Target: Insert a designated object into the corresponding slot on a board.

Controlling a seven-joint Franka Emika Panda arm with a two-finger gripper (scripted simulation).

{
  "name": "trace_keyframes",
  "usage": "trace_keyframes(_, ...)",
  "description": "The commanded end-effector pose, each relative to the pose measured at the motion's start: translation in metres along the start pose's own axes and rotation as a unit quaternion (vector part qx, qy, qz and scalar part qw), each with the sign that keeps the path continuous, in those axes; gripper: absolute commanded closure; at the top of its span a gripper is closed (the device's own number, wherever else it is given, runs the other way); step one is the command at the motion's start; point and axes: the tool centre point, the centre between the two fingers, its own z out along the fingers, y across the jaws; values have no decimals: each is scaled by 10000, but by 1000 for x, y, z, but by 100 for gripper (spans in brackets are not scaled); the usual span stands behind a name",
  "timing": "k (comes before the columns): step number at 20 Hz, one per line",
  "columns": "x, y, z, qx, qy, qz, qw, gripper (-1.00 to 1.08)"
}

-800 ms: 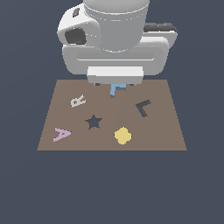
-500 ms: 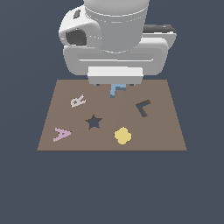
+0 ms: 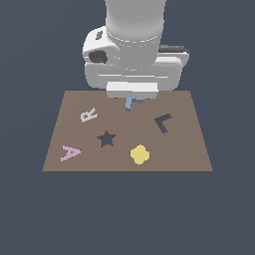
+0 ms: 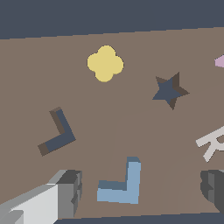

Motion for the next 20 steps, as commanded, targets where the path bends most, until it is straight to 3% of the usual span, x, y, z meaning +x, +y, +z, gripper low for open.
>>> trace_keyframes(1,-11,-2,16,-7,-11,69,10000,-92)
trace_keyframes(11,-47,-8,71,-32,-34,305,9995,-92)
trace_keyframes(20,-54,-9,82,-38,-45,346,9994,-92)
